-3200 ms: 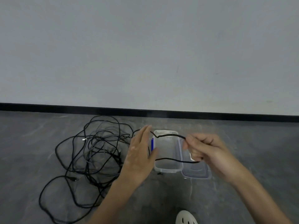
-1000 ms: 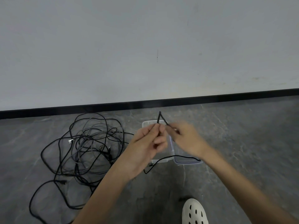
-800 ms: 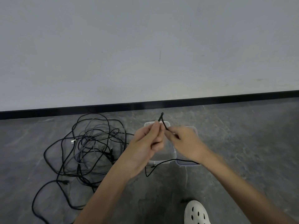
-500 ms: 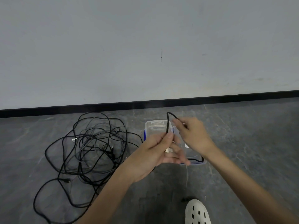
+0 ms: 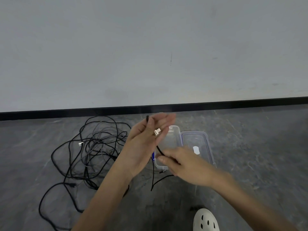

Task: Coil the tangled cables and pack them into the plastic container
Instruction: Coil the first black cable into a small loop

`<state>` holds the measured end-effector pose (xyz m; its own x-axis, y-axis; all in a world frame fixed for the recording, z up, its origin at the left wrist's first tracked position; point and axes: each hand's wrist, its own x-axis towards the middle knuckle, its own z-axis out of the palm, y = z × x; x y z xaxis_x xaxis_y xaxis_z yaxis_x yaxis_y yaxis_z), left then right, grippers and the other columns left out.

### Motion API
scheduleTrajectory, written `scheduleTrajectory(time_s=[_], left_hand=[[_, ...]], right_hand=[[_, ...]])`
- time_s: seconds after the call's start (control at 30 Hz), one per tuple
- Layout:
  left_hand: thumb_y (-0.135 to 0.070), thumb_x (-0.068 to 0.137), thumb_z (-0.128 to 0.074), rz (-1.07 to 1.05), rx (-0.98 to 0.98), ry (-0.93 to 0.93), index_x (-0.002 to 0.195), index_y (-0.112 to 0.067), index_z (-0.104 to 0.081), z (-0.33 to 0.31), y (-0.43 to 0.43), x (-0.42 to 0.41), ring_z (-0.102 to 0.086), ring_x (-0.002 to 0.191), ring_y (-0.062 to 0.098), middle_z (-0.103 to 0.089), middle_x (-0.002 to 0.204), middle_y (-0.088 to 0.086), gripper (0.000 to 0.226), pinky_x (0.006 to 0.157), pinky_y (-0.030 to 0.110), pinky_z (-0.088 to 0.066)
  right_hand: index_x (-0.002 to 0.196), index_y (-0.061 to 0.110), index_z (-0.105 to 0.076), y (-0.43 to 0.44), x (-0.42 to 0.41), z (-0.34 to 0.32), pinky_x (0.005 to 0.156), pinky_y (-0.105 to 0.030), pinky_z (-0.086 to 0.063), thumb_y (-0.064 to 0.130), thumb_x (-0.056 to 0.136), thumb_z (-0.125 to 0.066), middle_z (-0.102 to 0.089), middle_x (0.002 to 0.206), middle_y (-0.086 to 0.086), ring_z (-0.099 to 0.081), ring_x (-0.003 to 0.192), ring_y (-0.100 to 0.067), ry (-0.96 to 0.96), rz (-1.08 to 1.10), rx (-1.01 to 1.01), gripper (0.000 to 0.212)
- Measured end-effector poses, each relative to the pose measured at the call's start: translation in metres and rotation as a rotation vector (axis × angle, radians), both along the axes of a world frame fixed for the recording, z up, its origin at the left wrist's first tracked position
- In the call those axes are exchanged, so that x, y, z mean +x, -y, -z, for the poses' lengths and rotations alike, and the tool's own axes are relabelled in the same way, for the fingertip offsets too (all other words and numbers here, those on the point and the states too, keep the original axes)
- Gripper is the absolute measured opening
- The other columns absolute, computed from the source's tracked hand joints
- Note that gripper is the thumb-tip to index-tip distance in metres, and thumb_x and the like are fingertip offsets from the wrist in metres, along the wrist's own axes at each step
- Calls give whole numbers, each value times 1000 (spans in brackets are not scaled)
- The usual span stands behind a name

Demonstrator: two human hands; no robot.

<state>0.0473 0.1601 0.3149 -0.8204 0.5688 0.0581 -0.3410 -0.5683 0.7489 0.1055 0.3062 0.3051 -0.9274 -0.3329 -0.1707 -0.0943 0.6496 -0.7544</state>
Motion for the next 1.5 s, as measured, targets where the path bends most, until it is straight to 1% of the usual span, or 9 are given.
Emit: scheduleTrajectory(time_s=[0.2,0.57,0.73,0.83,0.93,1.03,1.17,1.33,1.5], left_hand=[[-25,96,-39,-123,-139,-62,116,-6,-59,3,0,-3,-57,124,19,-67,124,7,34,103,24,-45],[-24,96,-41,-135,-248,-114,117,-7,-60,9,3,-5,-59,122,18,-68,122,5,33,101,23,-46],[-23,100,-39,-93,-652,-481,113,-7,-62,15,-3,2,-62,113,10,-70,113,0,31,98,25,-48],[-34,99,-33,75,-844,-593,105,-3,-61,16,-9,9,-65,95,23,-69,97,11,43,88,40,-51],[-35,99,-29,169,-705,-473,103,4,-61,10,-11,14,-66,92,18,-70,89,6,51,89,29,-51],[-28,103,-26,229,-688,-480,91,-1,-62,7,-11,15,-61,80,9,-66,75,-6,46,82,23,-47],[-23,105,-28,364,-668,-407,103,-4,-60,7,-9,19,-64,84,4,-71,82,-7,37,84,17,-46],[-26,102,-33,459,-618,-415,116,-2,-57,3,-9,19,-66,99,15,-71,100,1,37,94,23,-46],[-17,105,-35,602,-618,-365,112,-7,-60,4,-9,23,-65,98,10,-71,99,0,28,90,19,-45]], right_hand=[[78,8,-56,-5,8,-14,55,-31,-41,23,99,-51,-48,56,3,-43,51,-7,-26,-16,-36,26],[84,24,-66,-28,9,-30,52,-25,-32,25,98,-52,-49,56,1,-39,50,-8,-111,37,-51,20],[75,18,-61,-28,9,-31,49,-19,-33,29,98,-52,-49,54,6,-46,49,-11,-213,26,-9,27],[74,19,-61,-29,8,-32,51,-20,-37,30,98,-51,-49,55,13,-49,51,-9,-281,40,-44,29],[75,32,-62,-33,5,-37,57,-8,-37,30,96,-51,-57,61,20,-56,58,0,-316,76,-124,24],[78,21,-69,-35,5,-38,54,-7,-36,35,91,-57,-65,62,18,-55,52,0,-316,105,-150,23],[80,18,-62,-42,4,-38,63,-33,-53,44,73,-71,-68,63,1,-65,58,-19,-252,259,-297,28],[91,10,-66,-57,4,-43,77,-23,-53,0,88,-64,-72,82,-7,-69,78,-19,-110,151,-417,11],[92,7,-68,-54,1,-34,77,-16,-51,-1,85,-67,-73,83,0,-70,80,-11,-140,187,-388,10]])
